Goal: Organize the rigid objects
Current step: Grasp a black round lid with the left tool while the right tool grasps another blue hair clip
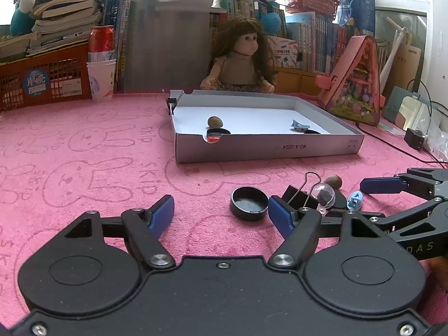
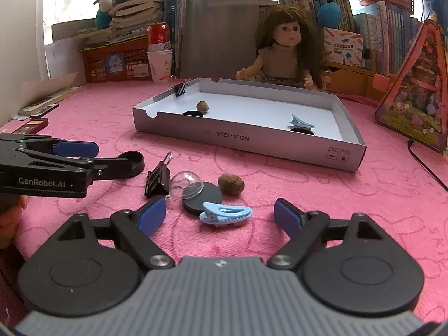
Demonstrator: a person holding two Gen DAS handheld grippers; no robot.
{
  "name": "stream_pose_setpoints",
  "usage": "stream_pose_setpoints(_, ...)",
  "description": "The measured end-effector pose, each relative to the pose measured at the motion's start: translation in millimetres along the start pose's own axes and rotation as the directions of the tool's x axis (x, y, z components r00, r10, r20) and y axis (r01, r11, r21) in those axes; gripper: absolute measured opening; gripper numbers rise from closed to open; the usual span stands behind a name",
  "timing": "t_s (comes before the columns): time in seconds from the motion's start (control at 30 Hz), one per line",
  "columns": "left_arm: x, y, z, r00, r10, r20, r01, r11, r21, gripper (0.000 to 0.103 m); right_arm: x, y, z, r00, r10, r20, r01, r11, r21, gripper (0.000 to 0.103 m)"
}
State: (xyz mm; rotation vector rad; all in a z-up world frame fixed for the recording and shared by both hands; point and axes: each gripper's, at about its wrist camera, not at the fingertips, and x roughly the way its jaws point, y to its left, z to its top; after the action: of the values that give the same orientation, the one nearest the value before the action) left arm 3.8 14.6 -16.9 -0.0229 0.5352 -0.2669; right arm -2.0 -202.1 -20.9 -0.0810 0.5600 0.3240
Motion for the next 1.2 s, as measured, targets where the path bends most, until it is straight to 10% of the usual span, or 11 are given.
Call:
stream_pose_setpoints(0.33,1,-2,0,1.0,0.002,-0.004,-0.002,1.0,0.011,0.072,-3,3,5,1.0,0.021,-0.004,-0.021,1.0,0.008,0.05)
stream_pose_setpoints(1.0,0,-4,-1,1.0,0.014,0.0,-0.014,1.0,0.019,0.071,-10,-5,5,1.0,0.018,0.01,-0.019,0.997,0.072,0.041)
stream_pose_setpoints(1.2,-2,-7,-2,1.0,0.01,0.017,-0.011,0.999,0.042,0.055,-13,-7,4,1.0,0.015,0.02,-0.016,0.997,0.071,0.041)
